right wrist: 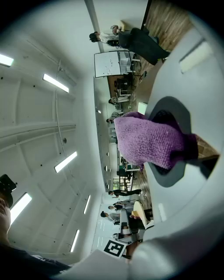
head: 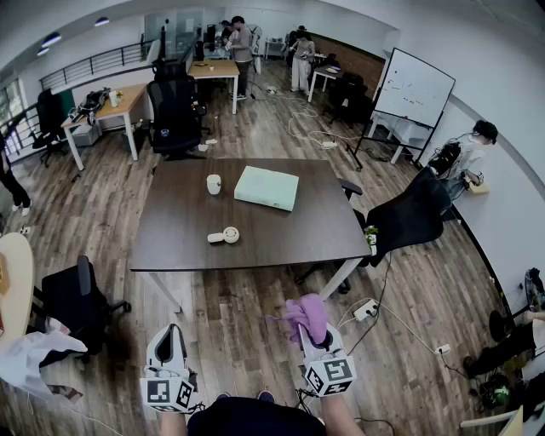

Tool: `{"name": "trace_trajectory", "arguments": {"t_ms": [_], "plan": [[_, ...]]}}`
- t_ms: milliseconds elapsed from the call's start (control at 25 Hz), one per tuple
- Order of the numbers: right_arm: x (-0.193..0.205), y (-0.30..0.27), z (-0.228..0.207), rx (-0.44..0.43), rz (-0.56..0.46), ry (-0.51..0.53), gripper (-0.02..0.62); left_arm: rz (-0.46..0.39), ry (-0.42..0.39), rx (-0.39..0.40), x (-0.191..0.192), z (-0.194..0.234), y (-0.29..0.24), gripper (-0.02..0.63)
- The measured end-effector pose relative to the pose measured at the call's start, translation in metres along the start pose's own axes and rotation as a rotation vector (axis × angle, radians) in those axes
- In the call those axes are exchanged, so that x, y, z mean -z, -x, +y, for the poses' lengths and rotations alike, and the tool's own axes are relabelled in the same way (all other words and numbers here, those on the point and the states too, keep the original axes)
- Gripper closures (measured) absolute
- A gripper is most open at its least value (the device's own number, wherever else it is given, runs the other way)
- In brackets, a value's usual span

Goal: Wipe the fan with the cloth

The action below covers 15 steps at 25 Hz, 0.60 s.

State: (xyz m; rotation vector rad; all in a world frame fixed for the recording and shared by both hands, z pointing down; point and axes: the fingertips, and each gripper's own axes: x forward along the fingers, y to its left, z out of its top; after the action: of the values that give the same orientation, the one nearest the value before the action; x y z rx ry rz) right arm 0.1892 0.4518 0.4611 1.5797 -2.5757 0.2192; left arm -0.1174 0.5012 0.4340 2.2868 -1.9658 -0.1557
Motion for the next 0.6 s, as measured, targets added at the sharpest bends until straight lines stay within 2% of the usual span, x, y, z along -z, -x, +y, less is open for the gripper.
{"name": "trace_trajectory", "arguments": {"t_ms": [240,600], "plan": [[-0.001,-0.009,-0.011,-0.043,-0.012,0.004,0.497,-0.014,-0.026,-0.005,0.001,-0.011,-0.013,0.6],[0.0,-0.013,-0.024,-0.102,-0.027,0.04,0.489,0.027,-0.03,-0.014,0.019,-0.029,-0.024,0.6]]}}
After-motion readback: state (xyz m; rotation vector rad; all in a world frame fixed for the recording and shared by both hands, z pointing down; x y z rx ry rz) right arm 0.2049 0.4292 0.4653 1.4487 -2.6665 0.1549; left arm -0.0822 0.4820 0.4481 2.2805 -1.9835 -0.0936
